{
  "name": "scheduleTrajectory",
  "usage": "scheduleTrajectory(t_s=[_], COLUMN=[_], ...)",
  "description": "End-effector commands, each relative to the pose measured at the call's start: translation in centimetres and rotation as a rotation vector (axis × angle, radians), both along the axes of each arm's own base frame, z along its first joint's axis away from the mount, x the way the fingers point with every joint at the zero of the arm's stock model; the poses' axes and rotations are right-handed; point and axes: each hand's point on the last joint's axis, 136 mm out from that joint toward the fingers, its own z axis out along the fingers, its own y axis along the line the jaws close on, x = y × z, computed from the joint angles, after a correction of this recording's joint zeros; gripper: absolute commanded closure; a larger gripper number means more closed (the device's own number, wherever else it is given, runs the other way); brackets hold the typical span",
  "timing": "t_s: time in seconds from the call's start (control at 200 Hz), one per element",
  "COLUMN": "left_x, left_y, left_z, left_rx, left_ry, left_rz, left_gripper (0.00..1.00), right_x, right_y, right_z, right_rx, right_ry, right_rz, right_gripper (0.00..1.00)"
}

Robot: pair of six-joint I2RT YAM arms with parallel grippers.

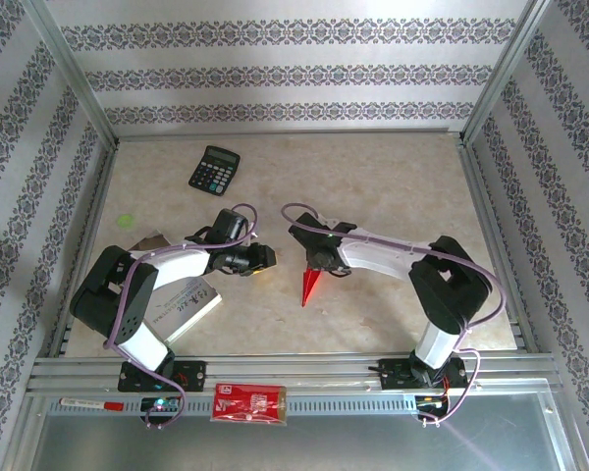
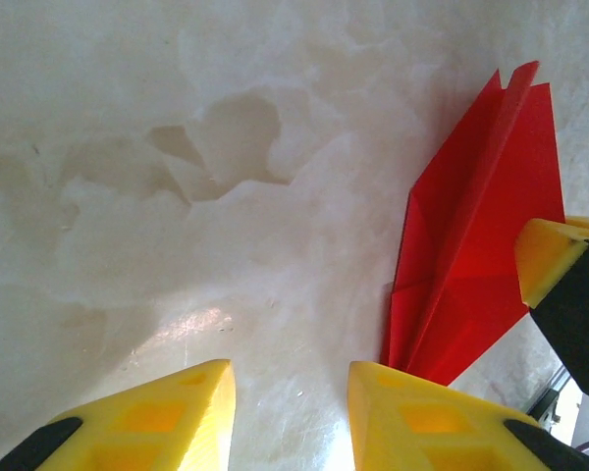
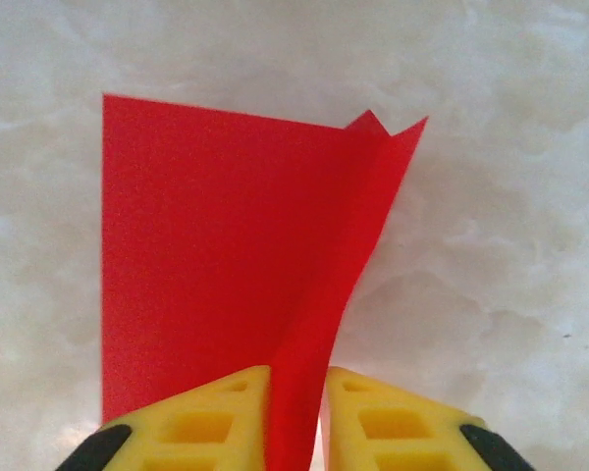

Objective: Fold a paper plane with a square sheet of paper (pick it up from the middle)
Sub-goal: Turn over a paper plane at the center of the table.

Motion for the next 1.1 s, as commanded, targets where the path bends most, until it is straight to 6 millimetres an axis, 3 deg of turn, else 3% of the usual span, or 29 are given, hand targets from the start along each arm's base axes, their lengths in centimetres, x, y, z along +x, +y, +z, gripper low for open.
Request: scheduleTrajectory(t_s=[0.0, 0.05, 0.165, 0.41, 0.744, 1.094], left_x=[0.4, 0.4, 0.6, 0.5, -0.4, -0.3], left_y=[-0.1, -0.2, -1.4, -5.5, -10.5, -11.6], left_z=[1.5, 1.9, 2.9, 2.5, 2.7, 1.3], left_rx=[-0.055, -0.073, -0.161, -0.174, -0.17, -0.094], left_ry=[-0.046, -0.06, -0.079, -0.041, -0.026, 0.003], left_rz=[0.012, 0.02, 0.013, -0.084, -0.218, -0.254], left_gripper=[0.62, 0.59, 0.53, 0.53, 0.5, 0.47], right_x=[-0.2, 0.0, 0.1, -0.9, -1.2, -1.2], right_y=[-0.4, 0.1, 1.0, -0.8, -1.5, -1.5], right_z=[0.1, 0.2, 0.5, -1.6, -1.8, -1.7], right_rx=[0.096, 0.179, 0.377, 0.503, 0.537, 0.554], right_ry=[0.013, 0.004, 0.008, 0.055, 0.046, 0.043], right_rz=[-0.024, -0.021, -0.012, -0.074, -0.09, -0.093], right_gripper=[0.93, 1.0, 1.0, 1.0, 1.0, 1.0])
